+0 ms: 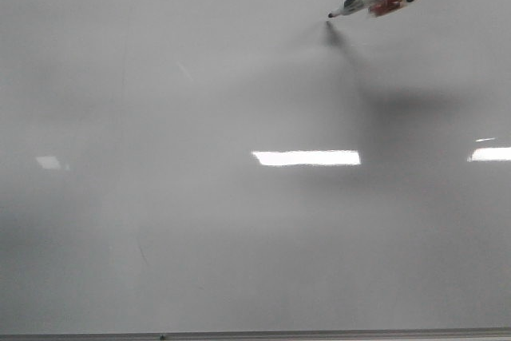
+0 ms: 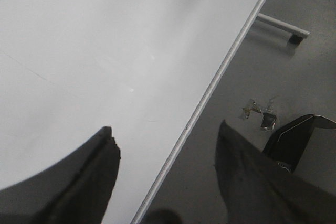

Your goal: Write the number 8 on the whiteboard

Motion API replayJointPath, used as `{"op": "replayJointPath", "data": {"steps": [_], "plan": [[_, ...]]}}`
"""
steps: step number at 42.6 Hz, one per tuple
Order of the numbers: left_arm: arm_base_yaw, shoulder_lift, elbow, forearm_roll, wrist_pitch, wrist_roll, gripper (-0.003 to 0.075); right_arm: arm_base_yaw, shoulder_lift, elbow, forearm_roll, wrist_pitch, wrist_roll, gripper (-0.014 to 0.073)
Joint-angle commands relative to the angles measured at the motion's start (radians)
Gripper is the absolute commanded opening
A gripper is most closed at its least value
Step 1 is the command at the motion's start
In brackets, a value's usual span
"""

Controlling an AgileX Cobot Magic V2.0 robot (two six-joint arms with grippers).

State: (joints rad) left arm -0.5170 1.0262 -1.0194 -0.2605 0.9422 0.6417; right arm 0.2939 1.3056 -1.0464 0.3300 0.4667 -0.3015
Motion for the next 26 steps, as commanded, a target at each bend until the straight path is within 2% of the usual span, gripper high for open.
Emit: {"op": "replayJointPath", "data": {"steps": [1,8,15,21,26], "plan": [[0.003,-0.018,-0.023,-0.029,-0.053,-0.014,0.0399,0.021,0.025,-0.067,0.004,0.003,-0.033,-0.0067],[0.003,-0.018,-0.023,-0.029,-0.054,-0.014,0.0399,-0.006,0.048,-0.061,-0.017,0.084,-0.034,-0.0062],[0.003,-0.018,-0.023,-0.029,-0.054,-0.014,0.0399,-0.056,-0.007,0.037,-0.024,0.111,-0.034,-0.0058],[0.003,-0.018,-0.023,-0.029,-0.056,-0.012,0.0399,-0.02,-0.006,0.127,0.015,0.048,-0.034,-0.0058],[0.003,-0.018,-0.023,-0.029,-0.056,-0.01,0.0399,0.046,0.017,0.128,0.033,-0.054,-0.034,-0.0058]]}}
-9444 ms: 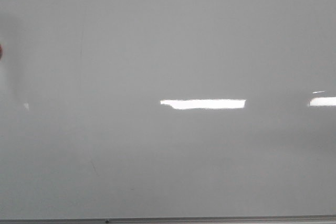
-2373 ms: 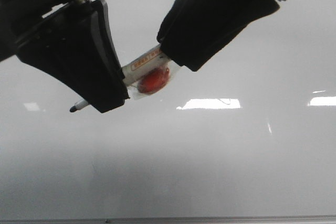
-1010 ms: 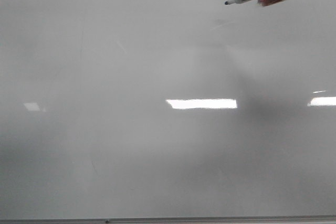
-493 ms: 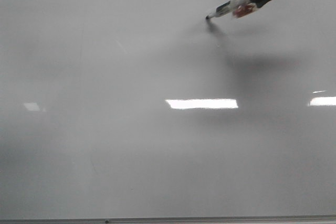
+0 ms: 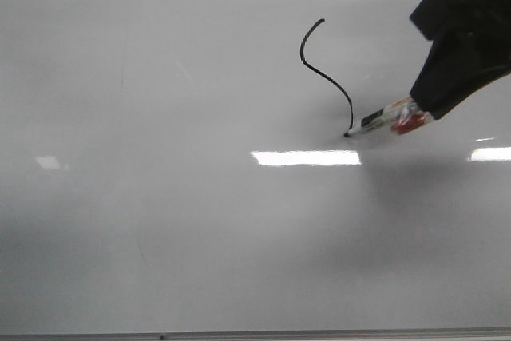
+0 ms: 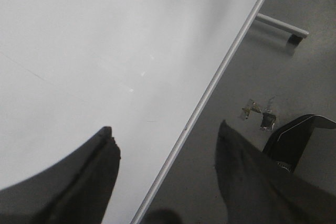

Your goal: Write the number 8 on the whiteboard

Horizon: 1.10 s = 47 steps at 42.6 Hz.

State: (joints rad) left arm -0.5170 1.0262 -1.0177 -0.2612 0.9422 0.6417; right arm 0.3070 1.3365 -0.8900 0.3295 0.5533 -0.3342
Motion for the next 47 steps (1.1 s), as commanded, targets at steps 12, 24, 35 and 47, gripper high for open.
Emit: {"op": "replayJointPath", "data": {"steps": [12,24,35,47], "plan": [[0.003,-0.018,-0.025,-0.029,-0.054,-0.01,0.0399,-0.014,0.005,-0.148,0.028,-0.121,-0.002,-0.0058],[0.003,-0.018,-0.025,-0.029,-0.052,-0.01,0.0399,-0.065,-0.03,-0.234,0.026,-0.093,-0.003,-0.0058],[0.003,-0.018,-0.025,-0.029,-0.052,-0.01,0.0399,-0.024,-0.03,-0.293,0.027,-0.07,-0.003,-0.0058],[-0.001,-0.018,-0.025,-0.048,-0.052,0.005,0.0399,0.058,-0.181,-0.242,0.027,0.101,-0.077,-0.0058]]}}
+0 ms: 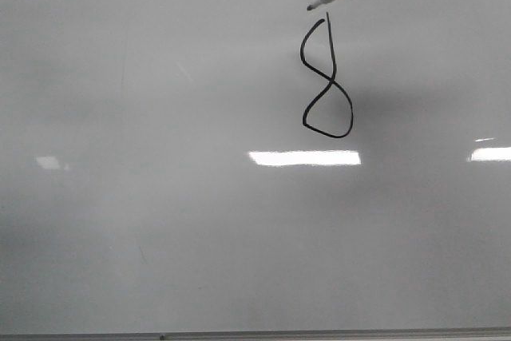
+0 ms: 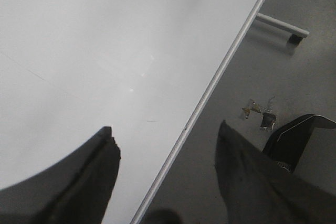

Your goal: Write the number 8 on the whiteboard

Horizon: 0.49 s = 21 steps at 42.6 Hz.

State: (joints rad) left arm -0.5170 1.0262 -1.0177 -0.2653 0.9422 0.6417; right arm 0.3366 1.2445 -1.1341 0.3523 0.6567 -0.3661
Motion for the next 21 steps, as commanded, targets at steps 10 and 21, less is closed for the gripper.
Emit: {"op": "replayJointPath", "data": {"steps": [10,21], "plan": [[-0.054,0.0,-0.025,-0.286,-0.046,0.237,0.0411,0.181,-0.267,0.154,0.005,0.04,-0.214,-0.0058],[-0.187,0.118,-0.056,-0.367,-0.048,0.346,0.0425,0.32,-0.314,0.154,0.059,0.204,-0.323,-0.006]]}}
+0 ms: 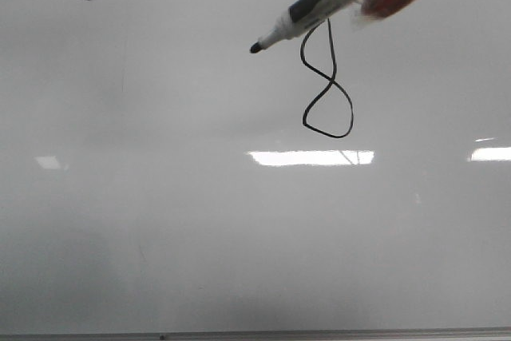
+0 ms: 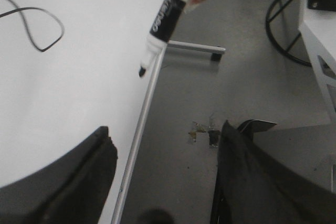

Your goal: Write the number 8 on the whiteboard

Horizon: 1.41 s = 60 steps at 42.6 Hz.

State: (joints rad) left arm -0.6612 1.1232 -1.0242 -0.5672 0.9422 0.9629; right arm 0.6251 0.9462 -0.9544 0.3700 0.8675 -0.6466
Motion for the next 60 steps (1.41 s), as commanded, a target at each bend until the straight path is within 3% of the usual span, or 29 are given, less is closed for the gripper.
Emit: {"op": "replayJointPath", "data": {"steps": [1,15,29,48,52,60], "plan": [[-0.056,0.031,-0.056,-0.065,-0.048,0.027,0.0425,0.039,-0.013,-0.026,0.046,0.001,-0.051,-0.006],[-0.172,0.16,-0.103,-0.084,-0.065,0.081,0.042,0.069,-0.013,-0.026,0.069,0.002,-0.073,-0.006],[-0.175,0.179,-0.103,-0.104,-0.095,0.096,0.0412,0.069,-0.013,-0.026,0.069,-0.019,-0.073,-0.006],[-0.175,0.179,-0.103,-0.104,-0.099,0.096,0.0008,0.069,-0.013,-0.026,0.073,-0.032,-0.072,-0.005],[-0.175,0.179,-0.103,-0.104,-0.099,0.096,-0.0021,0.069,-0.013,-0.026,0.073,-0.037,-0.072,0.0027],[-0.165,0.166,-0.103,-0.055,-0.099,0.057,-0.002,0.059,-0.016,-0.028,0.039,0.012,-0.062,0.0432]]}}
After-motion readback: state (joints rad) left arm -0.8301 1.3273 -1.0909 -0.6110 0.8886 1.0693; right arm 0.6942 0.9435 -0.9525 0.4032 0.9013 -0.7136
